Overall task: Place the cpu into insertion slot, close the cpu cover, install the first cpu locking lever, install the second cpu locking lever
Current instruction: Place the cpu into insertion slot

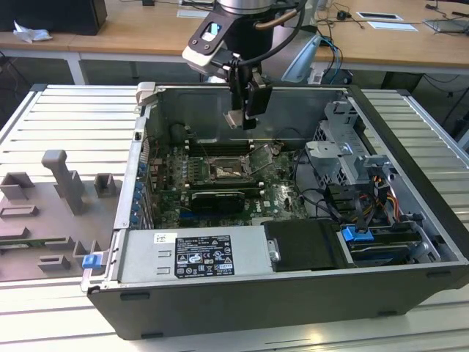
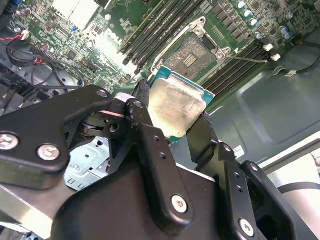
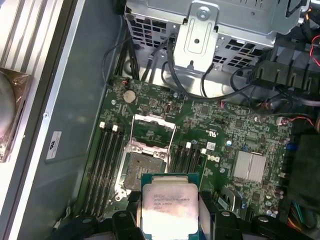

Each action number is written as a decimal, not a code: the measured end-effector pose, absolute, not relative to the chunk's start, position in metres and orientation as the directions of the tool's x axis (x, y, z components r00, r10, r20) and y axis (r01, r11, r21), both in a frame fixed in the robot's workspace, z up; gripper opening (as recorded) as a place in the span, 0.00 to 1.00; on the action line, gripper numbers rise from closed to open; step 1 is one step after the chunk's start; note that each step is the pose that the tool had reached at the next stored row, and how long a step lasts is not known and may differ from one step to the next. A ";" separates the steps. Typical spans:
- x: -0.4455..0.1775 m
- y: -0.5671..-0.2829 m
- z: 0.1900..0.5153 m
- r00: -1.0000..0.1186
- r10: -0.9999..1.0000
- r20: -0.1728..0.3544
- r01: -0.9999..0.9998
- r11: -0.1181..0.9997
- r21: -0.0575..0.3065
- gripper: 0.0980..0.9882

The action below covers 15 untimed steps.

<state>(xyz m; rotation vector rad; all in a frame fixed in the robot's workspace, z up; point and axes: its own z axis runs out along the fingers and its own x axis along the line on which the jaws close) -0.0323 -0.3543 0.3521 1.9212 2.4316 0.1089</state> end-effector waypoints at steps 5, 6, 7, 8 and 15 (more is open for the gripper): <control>-0.032 -0.354 0.351 -0.211 0.977 0.011 0.974 0.210 0.080 0.50; -0.032 -0.354 0.351 -0.208 0.978 0.011 0.975 0.207 0.080 0.50; -0.032 -0.354 0.351 -0.206 0.979 0.011 0.976 0.204 0.080 0.50; -0.032 -0.354 0.351 -0.203 0.979 0.011 0.976 0.201 0.080 0.50; -0.032 -0.354 0.350 -0.164 0.986 0.010 0.983 0.162 0.080 0.50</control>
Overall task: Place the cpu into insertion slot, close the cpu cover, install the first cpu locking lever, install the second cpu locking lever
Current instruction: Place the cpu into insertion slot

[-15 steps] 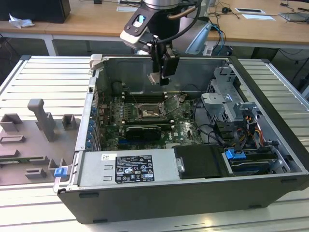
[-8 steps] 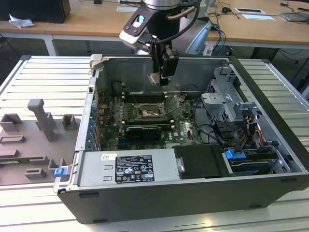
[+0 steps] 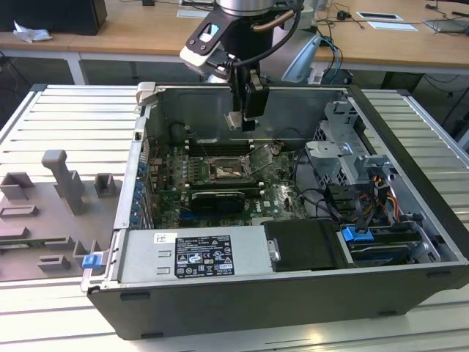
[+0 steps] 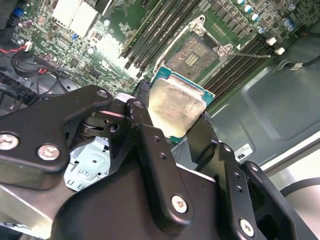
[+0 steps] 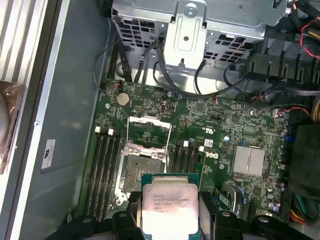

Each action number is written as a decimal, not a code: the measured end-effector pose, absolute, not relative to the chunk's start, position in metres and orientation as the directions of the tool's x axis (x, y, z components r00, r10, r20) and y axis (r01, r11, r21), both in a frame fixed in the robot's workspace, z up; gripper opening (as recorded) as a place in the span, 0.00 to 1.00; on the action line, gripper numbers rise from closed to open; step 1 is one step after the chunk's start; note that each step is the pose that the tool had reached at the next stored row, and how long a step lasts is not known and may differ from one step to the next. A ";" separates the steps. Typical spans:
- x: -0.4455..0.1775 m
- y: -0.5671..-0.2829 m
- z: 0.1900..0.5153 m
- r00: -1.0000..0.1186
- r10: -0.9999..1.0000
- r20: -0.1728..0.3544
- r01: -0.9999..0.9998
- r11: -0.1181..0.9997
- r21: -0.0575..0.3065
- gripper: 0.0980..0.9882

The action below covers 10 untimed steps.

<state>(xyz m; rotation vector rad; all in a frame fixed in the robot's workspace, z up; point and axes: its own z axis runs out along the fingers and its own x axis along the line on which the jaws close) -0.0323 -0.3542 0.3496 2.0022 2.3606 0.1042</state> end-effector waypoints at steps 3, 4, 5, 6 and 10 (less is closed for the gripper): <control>-0.032 -0.354 0.349 -0.153 0.988 0.008 0.985 0.151 0.080 0.50; -0.032 -0.354 0.349 -0.147 0.989 0.008 0.986 0.146 0.080 0.50; -0.032 -0.354 0.349 -0.144 0.990 0.008 0.987 0.143 0.080 0.50; -0.032 -0.354 0.349 -0.141 0.990 0.008 0.987 0.140 0.080 0.50; -0.032 -0.354 0.348 -0.127 0.992 0.006 0.989 0.126 0.079 0.50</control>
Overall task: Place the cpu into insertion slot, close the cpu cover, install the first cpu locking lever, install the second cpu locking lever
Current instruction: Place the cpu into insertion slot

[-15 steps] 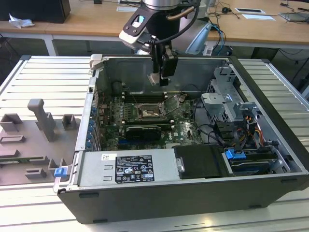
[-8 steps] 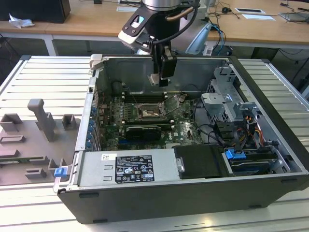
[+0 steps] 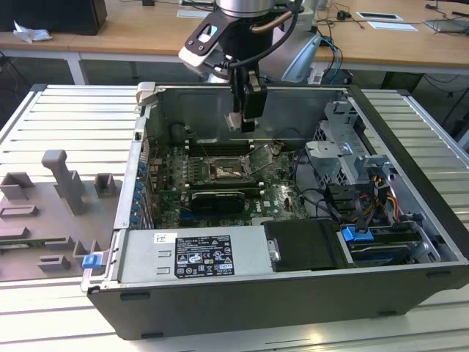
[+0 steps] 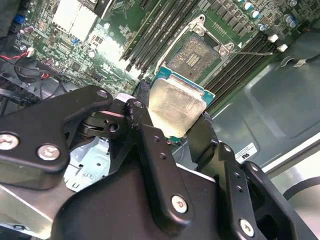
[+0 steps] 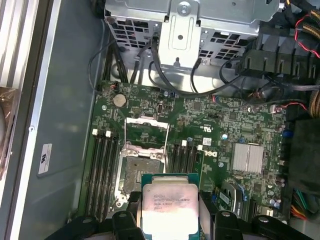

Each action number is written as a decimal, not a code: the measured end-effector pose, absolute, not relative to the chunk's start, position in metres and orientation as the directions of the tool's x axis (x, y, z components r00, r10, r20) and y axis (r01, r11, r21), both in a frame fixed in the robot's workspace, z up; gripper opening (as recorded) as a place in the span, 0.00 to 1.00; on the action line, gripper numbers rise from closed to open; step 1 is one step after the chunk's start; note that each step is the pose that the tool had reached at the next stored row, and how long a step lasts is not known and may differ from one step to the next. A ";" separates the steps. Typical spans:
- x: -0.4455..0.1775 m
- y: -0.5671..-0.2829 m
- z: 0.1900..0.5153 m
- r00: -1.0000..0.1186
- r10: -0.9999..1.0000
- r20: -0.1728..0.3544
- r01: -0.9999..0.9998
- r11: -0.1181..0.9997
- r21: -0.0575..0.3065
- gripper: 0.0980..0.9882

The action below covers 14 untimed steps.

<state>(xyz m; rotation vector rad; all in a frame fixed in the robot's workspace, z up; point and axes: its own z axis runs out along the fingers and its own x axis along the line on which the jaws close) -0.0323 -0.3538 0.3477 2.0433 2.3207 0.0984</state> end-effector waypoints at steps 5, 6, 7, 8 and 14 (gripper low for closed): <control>-0.032 -0.354 0.346 -0.111 0.994 0.005 0.991 0.110 0.079 0.50; -0.032 -0.354 0.346 -0.109 0.994 0.004 0.991 0.108 0.079 0.50; -0.032 -0.354 0.346 -0.106 0.994 0.004 0.991 0.106 0.079 0.50; -0.032 -0.354 0.346 -0.103 0.995 0.004 0.992 0.103 0.079 0.50; -0.032 -0.354 0.344 -0.088 0.996 0.003 0.993 0.087 0.079 0.50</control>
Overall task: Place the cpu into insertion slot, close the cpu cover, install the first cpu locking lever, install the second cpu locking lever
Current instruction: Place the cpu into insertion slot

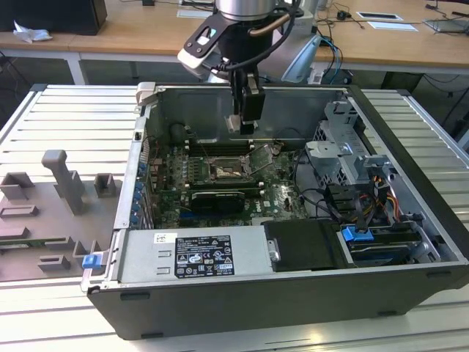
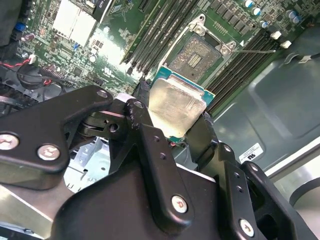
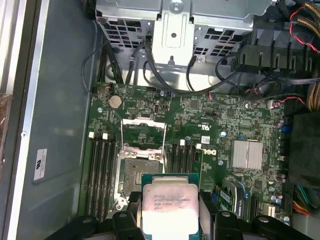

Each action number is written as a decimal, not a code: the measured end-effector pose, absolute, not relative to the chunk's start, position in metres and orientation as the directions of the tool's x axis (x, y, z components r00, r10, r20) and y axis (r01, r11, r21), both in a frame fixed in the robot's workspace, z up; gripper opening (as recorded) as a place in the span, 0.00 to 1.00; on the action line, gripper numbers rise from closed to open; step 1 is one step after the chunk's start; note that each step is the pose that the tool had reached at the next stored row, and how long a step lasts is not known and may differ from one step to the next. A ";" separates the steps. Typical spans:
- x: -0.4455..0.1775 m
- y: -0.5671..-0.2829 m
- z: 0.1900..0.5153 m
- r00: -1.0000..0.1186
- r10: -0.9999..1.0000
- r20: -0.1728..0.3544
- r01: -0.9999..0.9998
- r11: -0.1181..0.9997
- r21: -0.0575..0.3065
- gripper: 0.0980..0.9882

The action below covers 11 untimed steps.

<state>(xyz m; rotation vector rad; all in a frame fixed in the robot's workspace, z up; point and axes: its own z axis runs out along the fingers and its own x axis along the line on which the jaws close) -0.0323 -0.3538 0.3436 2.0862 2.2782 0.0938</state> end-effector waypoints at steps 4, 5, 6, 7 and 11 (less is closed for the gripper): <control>-0.032 -0.354 0.340 -0.074 0.997 -0.002 0.994 0.074 0.079 0.50; -0.032 -0.354 0.339 -0.068 0.998 -0.003 0.995 0.068 0.079 0.50; -0.032 -0.354 0.339 -0.061 0.998 -0.003 0.995 0.061 0.079 0.50; -0.032 -0.354 0.338 -0.053 0.999 -0.004 0.995 0.053 0.079 0.50; -0.032 -0.353 0.335 -0.042 0.999 -0.006 0.996 0.042 0.078 0.50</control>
